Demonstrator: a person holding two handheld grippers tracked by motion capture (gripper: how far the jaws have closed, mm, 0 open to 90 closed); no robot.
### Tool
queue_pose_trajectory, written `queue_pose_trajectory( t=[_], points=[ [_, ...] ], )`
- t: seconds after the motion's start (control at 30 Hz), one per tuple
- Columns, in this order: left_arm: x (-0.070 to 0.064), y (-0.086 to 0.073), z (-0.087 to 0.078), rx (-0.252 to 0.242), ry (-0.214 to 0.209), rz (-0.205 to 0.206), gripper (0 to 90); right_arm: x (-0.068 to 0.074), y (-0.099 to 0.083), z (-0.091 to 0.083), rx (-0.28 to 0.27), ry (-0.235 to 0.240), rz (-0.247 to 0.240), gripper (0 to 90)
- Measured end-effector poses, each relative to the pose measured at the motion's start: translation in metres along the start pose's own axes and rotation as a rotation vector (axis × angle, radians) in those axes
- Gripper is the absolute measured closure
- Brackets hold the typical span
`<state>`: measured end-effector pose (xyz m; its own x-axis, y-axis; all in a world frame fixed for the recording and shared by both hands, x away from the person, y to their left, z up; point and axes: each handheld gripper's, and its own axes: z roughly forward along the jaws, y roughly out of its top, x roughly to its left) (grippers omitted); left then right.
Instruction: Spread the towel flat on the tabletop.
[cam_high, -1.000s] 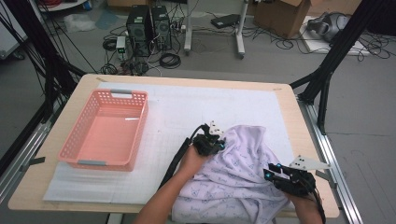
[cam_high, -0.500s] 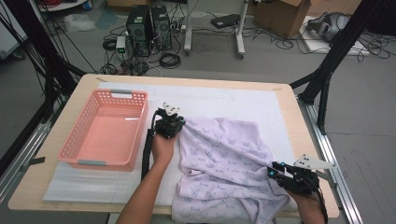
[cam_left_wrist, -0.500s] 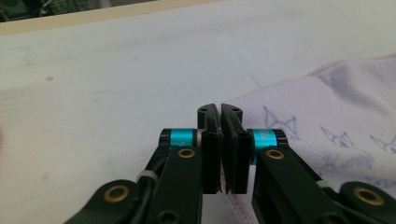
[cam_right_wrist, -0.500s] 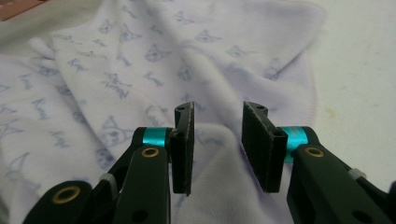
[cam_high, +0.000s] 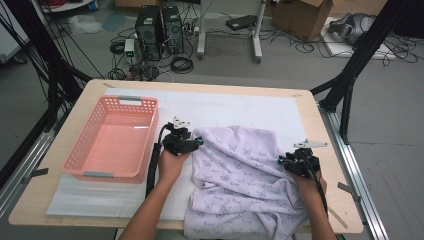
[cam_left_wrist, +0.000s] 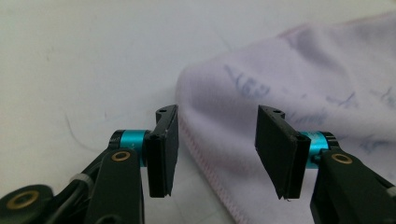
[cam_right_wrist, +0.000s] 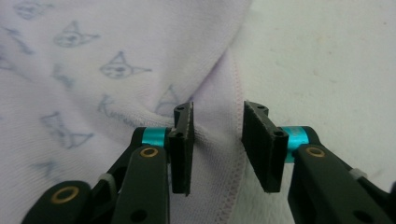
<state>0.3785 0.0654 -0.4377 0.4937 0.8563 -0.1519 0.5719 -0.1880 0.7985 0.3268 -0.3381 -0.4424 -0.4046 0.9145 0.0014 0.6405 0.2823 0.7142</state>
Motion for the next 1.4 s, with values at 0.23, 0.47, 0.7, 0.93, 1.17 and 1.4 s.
queue_pose_trajectory(
  t=[0.23, 0.47, 0.7, 0.93, 1.17, 1.4],
  points=[
    [-0.01, -0.008, 0.011, 0.049, -0.042, 0.028, 47.0, -0.014, -0.011, -0.028, 0.031, -0.201, 0.005, 85.6],
    [-0.035, -0.012, 0.016, 0.041, -0.101, 0.141, 52.4, -0.022, -0.03, -0.052, -0.065, -0.058, 0.079, 63.2],
    [-0.034, -0.013, 0.004, 0.081, -0.111, 0.154, 86.3, -0.02, -0.021, -0.037, -0.057, -0.032, 0.083, 58.0],
    [-0.03, -0.035, -0.033, 0.054, -0.17, 0.153, 86.4, 0.017, -0.006, -0.02, -0.077, 0.132, -0.032, 55.8],
    [-0.025, -0.062, -0.06, 0.038, -0.232, 0.108, 86.3, 0.036, -0.008, -0.008, 0.01, 0.203, -0.119, 87.0],
    [-0.031, -0.078, -0.078, 0.038, -0.3, 0.11, 83.8, 0.042, -0.026, -0.034, 0.052, 0.241, -0.183, 88.6]
  ],
)
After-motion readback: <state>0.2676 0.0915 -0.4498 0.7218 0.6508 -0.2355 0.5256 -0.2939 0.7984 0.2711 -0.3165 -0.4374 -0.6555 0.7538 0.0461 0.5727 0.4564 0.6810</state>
